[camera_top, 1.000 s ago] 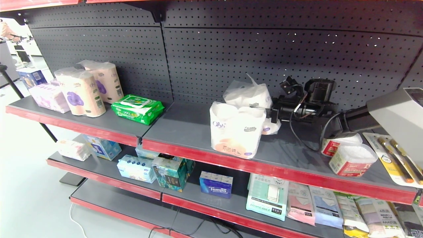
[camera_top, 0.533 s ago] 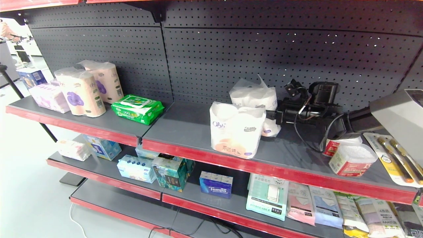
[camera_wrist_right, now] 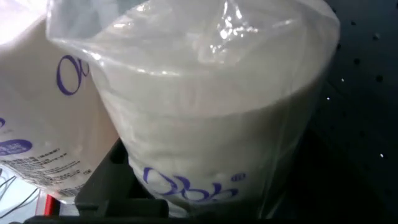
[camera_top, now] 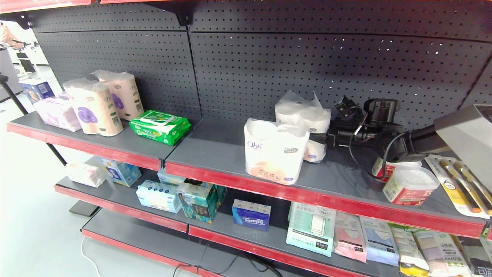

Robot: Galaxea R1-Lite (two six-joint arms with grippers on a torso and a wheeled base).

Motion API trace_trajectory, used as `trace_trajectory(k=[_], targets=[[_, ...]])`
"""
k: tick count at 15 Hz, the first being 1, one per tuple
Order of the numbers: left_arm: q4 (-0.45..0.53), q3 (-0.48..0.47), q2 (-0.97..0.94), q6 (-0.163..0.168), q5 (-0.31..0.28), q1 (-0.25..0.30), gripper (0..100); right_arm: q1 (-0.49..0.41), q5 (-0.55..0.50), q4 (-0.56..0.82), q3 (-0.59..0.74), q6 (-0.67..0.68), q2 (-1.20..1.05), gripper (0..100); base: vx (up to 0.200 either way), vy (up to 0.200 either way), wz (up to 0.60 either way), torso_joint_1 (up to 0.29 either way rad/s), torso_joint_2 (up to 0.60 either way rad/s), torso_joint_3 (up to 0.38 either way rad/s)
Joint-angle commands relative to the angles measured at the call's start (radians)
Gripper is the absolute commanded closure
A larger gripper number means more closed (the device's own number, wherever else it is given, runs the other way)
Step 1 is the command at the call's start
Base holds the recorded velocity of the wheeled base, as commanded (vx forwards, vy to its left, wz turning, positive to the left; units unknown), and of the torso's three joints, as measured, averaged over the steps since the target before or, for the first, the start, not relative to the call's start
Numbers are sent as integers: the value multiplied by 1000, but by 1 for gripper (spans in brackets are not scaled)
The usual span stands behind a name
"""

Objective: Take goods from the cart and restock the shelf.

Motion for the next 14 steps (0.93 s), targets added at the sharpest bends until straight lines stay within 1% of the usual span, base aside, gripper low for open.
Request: trace_trajectory(k=[1, 4, 9, 14], targets=[[-1, 0, 1, 0, 1, 0, 0, 5, 16, -3, -4, 4, -1, 100, 0, 0, 0, 0, 0, 0], [-1, 0, 1, 0, 1, 0, 0, 22, 42, -3, -7, 4, 5, 100, 0, 0, 0, 0, 0, 0], [-1, 0, 1, 0, 1, 0, 0, 51, 39, -3, -10, -13, 14, 100, 0, 0, 0, 0, 0, 0], [-1, 0, 1, 0, 1, 0, 0, 56, 34, -1, -26, -9, 25, 100, 0, 0, 0, 0, 0, 0]])
